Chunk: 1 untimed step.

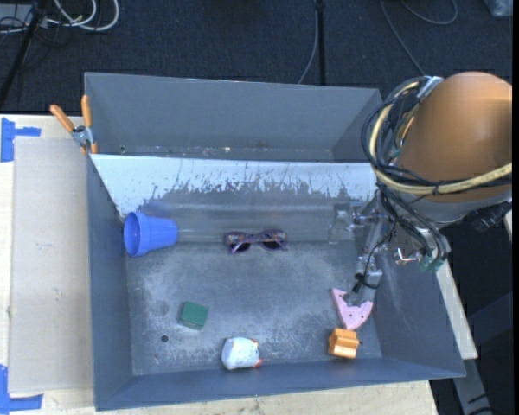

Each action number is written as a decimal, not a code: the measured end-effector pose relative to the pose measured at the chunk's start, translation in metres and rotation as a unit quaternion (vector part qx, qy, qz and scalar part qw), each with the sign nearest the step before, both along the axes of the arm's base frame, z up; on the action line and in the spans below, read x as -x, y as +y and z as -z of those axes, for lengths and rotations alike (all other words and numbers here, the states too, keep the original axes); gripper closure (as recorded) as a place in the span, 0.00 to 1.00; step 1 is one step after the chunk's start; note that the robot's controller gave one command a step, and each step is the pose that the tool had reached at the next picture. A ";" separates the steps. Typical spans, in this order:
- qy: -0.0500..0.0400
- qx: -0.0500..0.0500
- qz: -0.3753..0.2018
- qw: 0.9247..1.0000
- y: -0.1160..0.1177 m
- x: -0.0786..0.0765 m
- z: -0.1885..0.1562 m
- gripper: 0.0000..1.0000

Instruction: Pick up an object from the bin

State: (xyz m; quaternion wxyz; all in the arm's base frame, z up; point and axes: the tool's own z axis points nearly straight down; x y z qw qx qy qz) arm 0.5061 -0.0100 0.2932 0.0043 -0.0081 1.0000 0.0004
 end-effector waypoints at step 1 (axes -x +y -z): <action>0.008 0.000 -0.003 1.000 -0.012 0.017 0.059 0.00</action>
Offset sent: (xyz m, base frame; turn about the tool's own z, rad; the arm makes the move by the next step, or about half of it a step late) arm 0.0230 -0.0458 0.1506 0.0300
